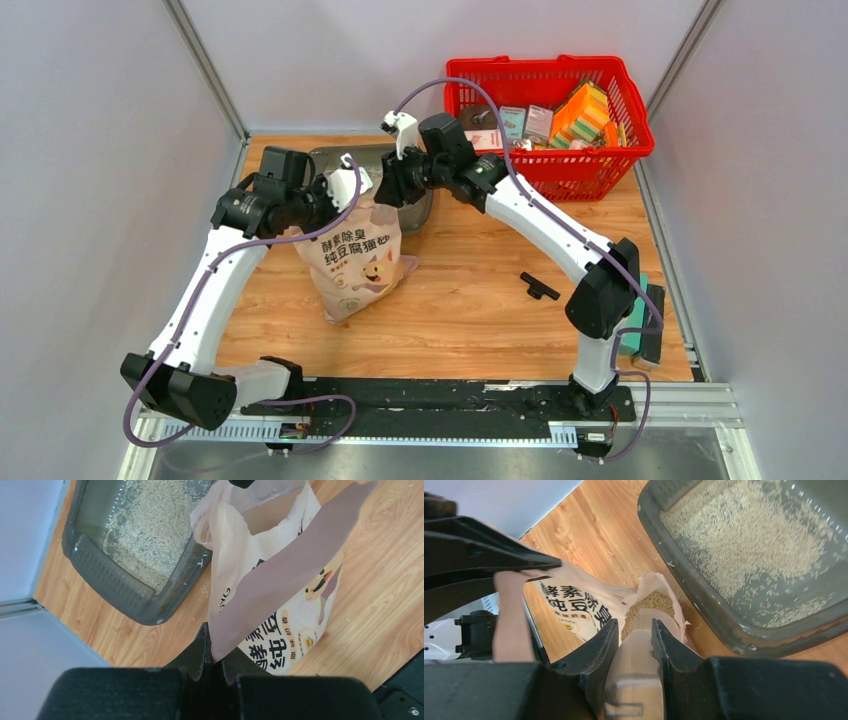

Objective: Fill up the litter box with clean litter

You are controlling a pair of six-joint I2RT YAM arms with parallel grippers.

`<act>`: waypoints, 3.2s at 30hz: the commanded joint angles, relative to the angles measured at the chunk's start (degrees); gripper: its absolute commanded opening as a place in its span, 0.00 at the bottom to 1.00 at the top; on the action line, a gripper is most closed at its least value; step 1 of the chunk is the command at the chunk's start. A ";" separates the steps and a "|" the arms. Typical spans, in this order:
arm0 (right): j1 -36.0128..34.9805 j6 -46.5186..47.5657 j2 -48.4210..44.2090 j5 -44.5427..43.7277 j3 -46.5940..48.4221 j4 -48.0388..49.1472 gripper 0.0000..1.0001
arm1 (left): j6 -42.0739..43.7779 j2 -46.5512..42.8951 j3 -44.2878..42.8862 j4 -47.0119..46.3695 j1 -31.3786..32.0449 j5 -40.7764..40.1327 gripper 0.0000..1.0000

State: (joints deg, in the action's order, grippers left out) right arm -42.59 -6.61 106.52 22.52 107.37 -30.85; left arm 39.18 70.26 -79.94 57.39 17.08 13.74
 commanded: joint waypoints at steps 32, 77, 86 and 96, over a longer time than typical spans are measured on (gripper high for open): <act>-4.25 -8.41 -0.53 -27.54 -19.64 11.41 0.00 | -22.13 -11.90 6.63 -10.27 2.52 13.33 0.00; 8.13 -56.32 -0.34 2.00 -20.10 35.24 0.00 | -11.32 -9.69 1.89 -8.52 2.52 7.27 0.00; 12.35 -55.44 -1.49 6.55 -20.89 37.61 0.00 | -3.77 -14.09 4.00 -5.62 2.52 6.13 0.00; 16.92 -57.37 -1.67 11.14 -20.27 36.66 0.00 | 0.46 -16.56 6.29 -4.39 2.52 6.65 0.00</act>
State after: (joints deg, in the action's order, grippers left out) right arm -28.21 -63.02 107.57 35.51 84.38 4.01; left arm 36.88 56.84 -72.34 55.57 19.53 17.93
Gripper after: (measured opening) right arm 0.295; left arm 0.021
